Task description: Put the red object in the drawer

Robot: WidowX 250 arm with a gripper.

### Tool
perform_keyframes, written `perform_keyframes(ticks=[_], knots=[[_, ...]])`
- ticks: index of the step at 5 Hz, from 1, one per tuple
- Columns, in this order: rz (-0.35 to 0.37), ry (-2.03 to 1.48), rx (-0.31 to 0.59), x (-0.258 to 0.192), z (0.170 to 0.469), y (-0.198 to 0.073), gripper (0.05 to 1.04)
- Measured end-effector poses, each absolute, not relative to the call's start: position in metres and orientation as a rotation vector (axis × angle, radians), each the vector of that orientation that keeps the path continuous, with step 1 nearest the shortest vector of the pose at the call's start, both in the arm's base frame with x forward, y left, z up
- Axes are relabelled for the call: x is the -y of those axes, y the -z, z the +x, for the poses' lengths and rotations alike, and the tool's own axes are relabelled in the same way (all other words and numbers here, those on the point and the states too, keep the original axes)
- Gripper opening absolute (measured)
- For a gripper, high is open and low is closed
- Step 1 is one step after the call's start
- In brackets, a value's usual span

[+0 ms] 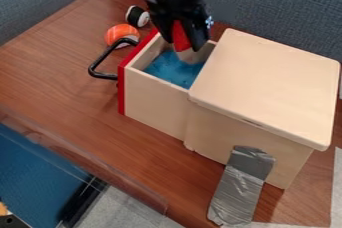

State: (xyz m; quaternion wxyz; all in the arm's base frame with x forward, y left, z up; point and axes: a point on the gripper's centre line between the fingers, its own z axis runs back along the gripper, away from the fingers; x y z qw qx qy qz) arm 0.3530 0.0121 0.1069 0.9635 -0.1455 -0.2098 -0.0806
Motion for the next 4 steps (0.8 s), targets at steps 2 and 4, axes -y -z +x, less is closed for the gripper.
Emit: perform_keyframes(ticks=[2,4], knots=[[-0.283,0.165,0.387,-0.022,0.347,-0.103,1.014],[-0.361,0.137,0.452,-0.065,0.316,-0.165,1.005]])
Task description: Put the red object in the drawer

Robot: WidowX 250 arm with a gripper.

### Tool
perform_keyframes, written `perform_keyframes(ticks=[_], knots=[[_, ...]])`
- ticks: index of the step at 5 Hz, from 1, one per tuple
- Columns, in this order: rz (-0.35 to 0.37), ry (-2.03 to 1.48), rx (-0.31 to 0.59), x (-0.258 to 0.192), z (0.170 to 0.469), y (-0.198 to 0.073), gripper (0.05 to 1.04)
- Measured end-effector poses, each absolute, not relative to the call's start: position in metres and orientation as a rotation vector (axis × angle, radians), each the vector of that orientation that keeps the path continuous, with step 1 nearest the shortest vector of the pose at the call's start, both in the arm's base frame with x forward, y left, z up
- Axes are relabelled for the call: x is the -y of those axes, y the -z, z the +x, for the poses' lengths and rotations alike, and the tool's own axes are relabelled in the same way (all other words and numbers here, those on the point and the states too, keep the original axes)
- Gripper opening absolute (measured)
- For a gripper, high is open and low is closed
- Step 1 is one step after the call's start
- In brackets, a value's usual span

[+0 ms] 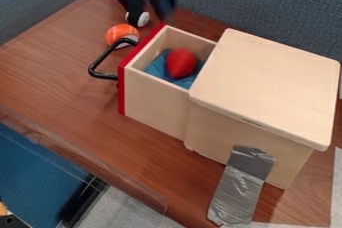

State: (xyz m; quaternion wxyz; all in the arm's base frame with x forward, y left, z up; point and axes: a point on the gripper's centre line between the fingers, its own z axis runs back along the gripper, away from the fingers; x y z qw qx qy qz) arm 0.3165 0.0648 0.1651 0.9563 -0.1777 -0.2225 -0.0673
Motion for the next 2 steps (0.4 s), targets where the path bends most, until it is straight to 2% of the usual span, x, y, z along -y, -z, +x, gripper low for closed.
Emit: perform_keyframes(ticks=[1,2], knots=[[-0.294,0.173,0.462,-0.114,0.301,-0.185,1.005],[-0.16,0.211,0.389,-0.157,0.292,-0.155,1.004]])
